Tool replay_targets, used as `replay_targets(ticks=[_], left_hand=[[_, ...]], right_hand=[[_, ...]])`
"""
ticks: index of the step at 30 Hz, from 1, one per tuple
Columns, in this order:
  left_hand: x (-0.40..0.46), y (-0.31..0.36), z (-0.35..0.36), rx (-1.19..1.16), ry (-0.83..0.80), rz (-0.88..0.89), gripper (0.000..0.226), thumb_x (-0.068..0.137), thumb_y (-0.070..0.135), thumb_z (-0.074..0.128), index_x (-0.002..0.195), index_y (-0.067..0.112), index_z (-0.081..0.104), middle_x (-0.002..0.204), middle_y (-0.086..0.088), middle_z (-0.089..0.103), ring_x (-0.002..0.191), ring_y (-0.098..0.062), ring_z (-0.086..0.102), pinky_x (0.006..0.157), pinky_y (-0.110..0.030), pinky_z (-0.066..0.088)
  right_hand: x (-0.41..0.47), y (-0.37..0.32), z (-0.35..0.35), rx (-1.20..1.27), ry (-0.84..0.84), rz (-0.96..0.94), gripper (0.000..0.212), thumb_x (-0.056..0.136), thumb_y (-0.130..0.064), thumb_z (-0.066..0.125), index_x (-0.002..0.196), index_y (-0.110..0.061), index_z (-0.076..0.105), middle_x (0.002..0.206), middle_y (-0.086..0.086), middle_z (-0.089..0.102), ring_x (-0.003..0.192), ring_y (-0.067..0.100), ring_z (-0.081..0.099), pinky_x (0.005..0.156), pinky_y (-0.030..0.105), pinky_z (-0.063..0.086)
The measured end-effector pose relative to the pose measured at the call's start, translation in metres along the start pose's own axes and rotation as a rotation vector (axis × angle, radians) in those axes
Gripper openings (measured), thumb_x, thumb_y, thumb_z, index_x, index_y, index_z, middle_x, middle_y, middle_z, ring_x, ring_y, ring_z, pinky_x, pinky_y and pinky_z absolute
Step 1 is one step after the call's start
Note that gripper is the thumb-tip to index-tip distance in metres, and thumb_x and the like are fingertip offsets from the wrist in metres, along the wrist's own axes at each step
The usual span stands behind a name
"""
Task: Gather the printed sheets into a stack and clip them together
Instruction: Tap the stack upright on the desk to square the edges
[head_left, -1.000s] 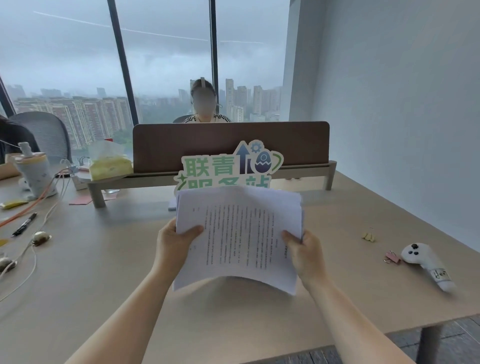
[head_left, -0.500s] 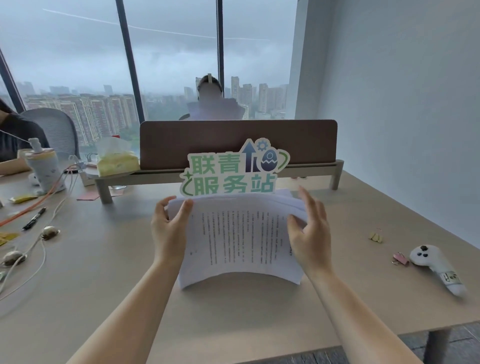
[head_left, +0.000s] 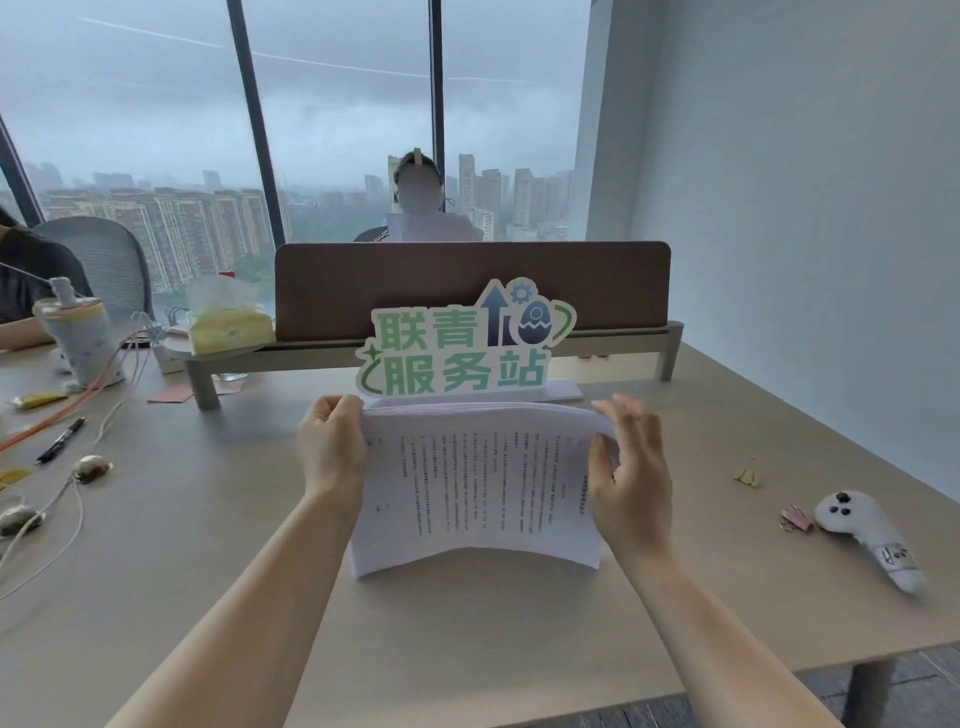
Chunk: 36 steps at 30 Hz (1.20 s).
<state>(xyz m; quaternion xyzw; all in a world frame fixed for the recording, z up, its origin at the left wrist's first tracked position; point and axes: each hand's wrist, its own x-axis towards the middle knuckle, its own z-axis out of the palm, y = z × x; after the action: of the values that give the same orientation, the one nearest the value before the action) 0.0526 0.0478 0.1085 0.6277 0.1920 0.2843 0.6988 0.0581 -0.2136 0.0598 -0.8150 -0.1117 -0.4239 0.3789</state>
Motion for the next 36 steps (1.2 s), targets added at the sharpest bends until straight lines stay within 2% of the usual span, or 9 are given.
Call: replay_targets(ticks=[5,10,12,17,21,25,28,30,36], left_hand=[[0.004,-0.007,-0.003,-0.013,-0.032,-0.001,0.012,0.085,0.022,0.052,0.081,0.012,0.056,0.068,-0.005,0.051,0.071,-0.023,0.045,0.062,-0.033,0.032],[-0.001,-0.014,-0.011,-0.047,-0.187,0.049,0.031,0.089,0.044,0.056,0.094,0.013,0.058,0.078,-0.003,0.060,0.071,-0.019,0.055,0.064,-0.033,0.041],[-0.002,-0.020,-0.016,-0.036,-0.260,0.059,0.040,0.077,0.050,0.064,0.100,0.018,0.059,0.085,-0.001,0.065,0.074,-0.016,0.060,0.063,-0.029,0.047],[0.003,-0.046,-0.027,0.017,-0.349,-0.016,0.034,0.071,0.009,0.082,0.102,0.012,0.068,0.094,-0.006,0.074,0.086,-0.028,0.068,0.071,-0.037,0.055],[0.002,-0.037,-0.028,-0.020,-0.294,0.044,0.012,0.079,0.002,0.074,0.085,0.012,0.071,0.084,-0.005,0.074,0.074,-0.026,0.066,0.063,-0.035,0.054],[0.004,-0.030,-0.042,-0.041,-0.285,0.096,0.017,0.077,0.004,0.077,0.089,0.013,0.069,0.087,-0.006,0.073,0.073,-0.023,0.065,0.065,-0.037,0.055],[0.003,-0.051,-0.059,0.009,-0.322,0.023,0.036,0.063,0.015,0.082,0.096,0.014,0.069,0.097,-0.011,0.073,0.086,-0.031,0.066,0.078,-0.048,0.055],[-0.001,-0.062,-0.063,0.037,-0.311,-0.023,0.030,0.065,0.011,0.082,0.094,0.016,0.072,0.096,-0.010,0.074,0.092,-0.037,0.066,0.085,-0.052,0.053],[0.003,-0.058,-0.061,-0.050,-0.292,0.029,0.023,0.075,-0.005,0.074,0.086,0.015,0.071,0.086,-0.006,0.074,0.079,-0.030,0.064,0.077,-0.044,0.053]], right_hand=[[-0.002,0.002,0.002,0.019,0.011,-0.013,0.035,0.093,-0.008,0.049,0.127,-0.017,0.055,0.129,0.002,0.052,0.112,0.011,0.050,0.080,0.029,0.051],[-0.007,-0.001,0.000,0.395,-0.137,0.320,0.053,0.096,-0.018,0.057,0.141,-0.036,0.034,0.117,-0.013,0.057,0.100,0.008,0.058,0.078,0.025,0.050],[-0.007,0.004,-0.001,0.599,-0.196,0.442,0.045,0.092,-0.024,0.062,0.132,-0.032,0.045,0.112,-0.009,0.062,0.098,0.013,0.063,0.074,0.026,0.051],[-0.014,0.010,0.001,0.693,-0.313,0.683,0.011,0.093,-0.010,0.063,0.092,-0.016,0.072,0.083,-0.003,0.076,0.081,0.022,0.070,0.065,0.029,0.050],[-0.009,-0.004,0.004,0.642,-0.255,0.610,0.019,0.096,-0.010,0.059,0.084,-0.018,0.072,0.076,-0.009,0.074,0.073,0.014,0.069,0.062,0.026,0.051],[-0.008,-0.010,0.007,0.691,-0.283,0.593,0.015,0.095,-0.008,0.060,0.089,-0.017,0.071,0.078,-0.010,0.073,0.070,0.009,0.068,0.057,0.020,0.051],[-0.022,-0.006,0.016,0.672,-0.374,0.664,0.010,0.092,-0.007,0.064,0.087,-0.012,0.071,0.077,-0.006,0.074,0.069,0.013,0.069,0.053,0.019,0.050],[-0.029,-0.007,0.020,0.695,-0.373,0.710,0.012,0.092,-0.006,0.064,0.085,-0.012,0.072,0.074,-0.007,0.075,0.065,0.011,0.070,0.051,0.018,0.050],[-0.015,-0.013,0.018,0.759,-0.371,0.656,0.017,0.093,-0.003,0.061,0.086,-0.015,0.071,0.074,-0.011,0.075,0.066,0.005,0.070,0.055,0.018,0.052]])
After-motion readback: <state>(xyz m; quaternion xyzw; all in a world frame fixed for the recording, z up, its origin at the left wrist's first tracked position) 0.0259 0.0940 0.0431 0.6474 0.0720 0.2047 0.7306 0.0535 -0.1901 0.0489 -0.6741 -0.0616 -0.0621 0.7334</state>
